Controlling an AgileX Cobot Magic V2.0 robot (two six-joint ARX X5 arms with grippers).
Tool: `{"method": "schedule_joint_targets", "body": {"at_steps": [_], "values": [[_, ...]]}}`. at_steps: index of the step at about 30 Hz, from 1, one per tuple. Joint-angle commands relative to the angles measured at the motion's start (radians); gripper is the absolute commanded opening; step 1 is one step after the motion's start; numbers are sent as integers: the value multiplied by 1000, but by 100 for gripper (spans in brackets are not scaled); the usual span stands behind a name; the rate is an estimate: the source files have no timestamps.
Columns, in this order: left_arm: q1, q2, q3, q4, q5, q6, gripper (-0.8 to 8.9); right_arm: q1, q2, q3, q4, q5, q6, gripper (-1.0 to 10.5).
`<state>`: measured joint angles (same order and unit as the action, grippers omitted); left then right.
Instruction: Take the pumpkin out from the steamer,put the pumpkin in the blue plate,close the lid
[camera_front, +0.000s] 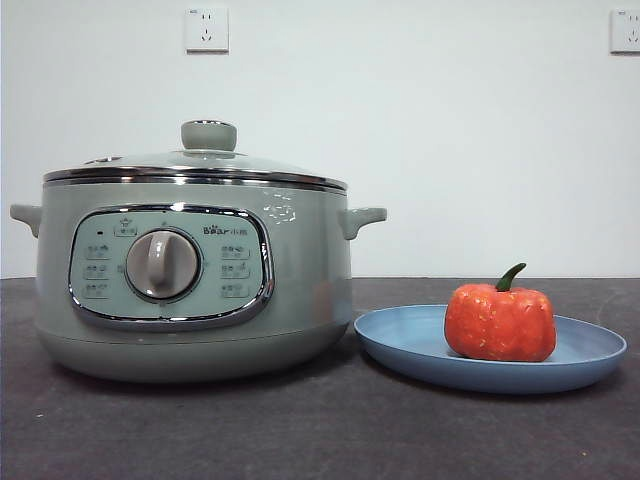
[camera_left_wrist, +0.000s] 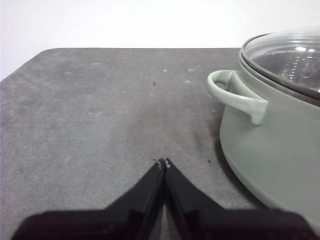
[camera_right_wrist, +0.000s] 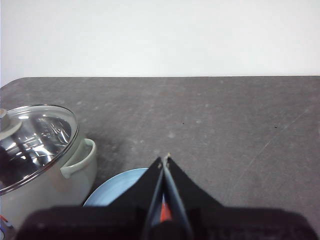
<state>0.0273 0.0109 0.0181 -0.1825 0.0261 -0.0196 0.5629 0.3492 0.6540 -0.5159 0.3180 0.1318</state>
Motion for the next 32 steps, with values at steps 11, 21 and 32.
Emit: {"method": "schedule_joint_targets", "body": {"at_steps": [11, 21, 32], "values": [[5, 0, -16, 1, 2, -7, -3, 1, -3, -7, 6, 3, 8, 1], [5, 0, -16, 2, 2, -7, -3, 1, -3, -7, 6, 3, 8, 1], [5, 0, -16, 2, 2, -7, -3, -58, -99, -65, 39, 8, -132, 1]]}}
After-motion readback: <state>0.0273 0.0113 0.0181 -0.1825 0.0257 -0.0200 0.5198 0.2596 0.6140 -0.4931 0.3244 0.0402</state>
